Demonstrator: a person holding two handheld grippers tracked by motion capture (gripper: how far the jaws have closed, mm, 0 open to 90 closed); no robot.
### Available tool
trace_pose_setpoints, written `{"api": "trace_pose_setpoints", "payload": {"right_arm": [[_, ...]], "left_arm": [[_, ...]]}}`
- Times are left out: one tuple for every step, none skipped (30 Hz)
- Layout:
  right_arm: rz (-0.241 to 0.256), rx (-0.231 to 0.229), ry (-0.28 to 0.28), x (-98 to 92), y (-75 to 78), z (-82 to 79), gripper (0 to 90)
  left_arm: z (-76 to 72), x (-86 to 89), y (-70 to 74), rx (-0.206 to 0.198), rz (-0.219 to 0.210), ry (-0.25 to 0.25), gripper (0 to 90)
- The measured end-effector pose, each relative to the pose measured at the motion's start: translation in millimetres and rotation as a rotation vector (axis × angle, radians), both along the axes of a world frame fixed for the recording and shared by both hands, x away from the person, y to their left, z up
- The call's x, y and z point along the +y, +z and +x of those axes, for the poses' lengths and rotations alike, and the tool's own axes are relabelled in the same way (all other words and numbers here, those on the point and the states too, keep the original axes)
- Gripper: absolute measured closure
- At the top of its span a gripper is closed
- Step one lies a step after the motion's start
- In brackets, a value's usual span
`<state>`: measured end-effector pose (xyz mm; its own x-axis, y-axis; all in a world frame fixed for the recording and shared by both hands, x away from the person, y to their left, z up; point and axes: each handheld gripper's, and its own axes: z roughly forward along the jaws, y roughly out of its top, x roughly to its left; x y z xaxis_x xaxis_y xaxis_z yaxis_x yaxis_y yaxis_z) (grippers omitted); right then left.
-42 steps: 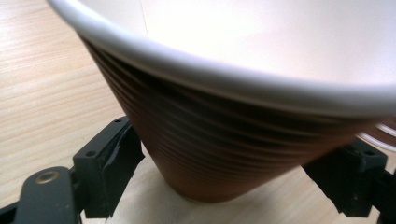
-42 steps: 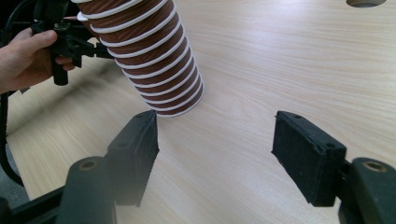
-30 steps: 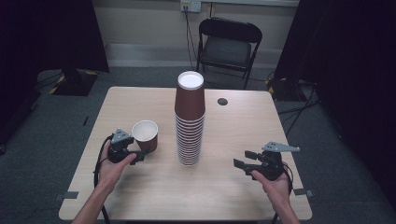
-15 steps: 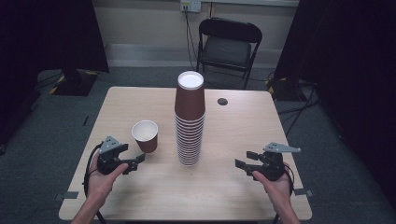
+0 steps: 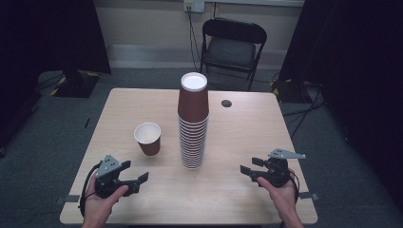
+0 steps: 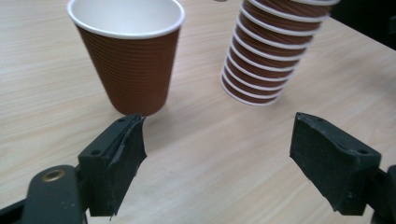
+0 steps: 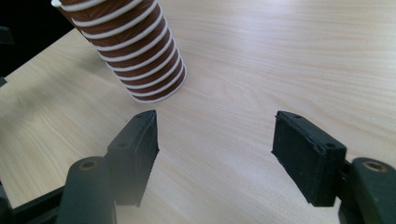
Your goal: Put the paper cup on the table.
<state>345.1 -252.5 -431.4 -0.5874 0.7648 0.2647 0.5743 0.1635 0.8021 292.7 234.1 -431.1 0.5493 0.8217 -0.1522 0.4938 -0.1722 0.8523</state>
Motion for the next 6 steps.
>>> {"api": "trace_pose_setpoints", "payload": {"right_arm": [[-0.003,0.007,-0.002,0.6,-1.8,0.2,31.3],[-0.006,0.015,0.0,0.9,-2.3,0.2,30.9],[-0.011,0.019,-0.004,1.7,-3.5,0.3,30.2],[-0.013,0.02,-0.009,2.0,-4.2,0.3,29.4],[-0.015,0.022,-0.012,2.1,-5.4,0.6,28.4],[-0.018,0.021,-0.014,1.8,-7.0,1.3,27.7]], "left_arm": [[-0.4,-0.3,-2.0,-0.001,0.001,-0.003,17.7],[-1.5,-0.7,-4.8,0.008,0.006,-0.002,17.8],[-2.3,-1.2,-6.5,0.014,0.007,-0.005,17.8],[-2.9,-1.5,-8.5,0.015,0.014,-0.018,17.7],[-3.2,-2.4,-10.7,0.016,0.01,-0.031,17.8],[-2.4,-2.9,-12.6,0.018,0.018,-0.038,17.8]]}}
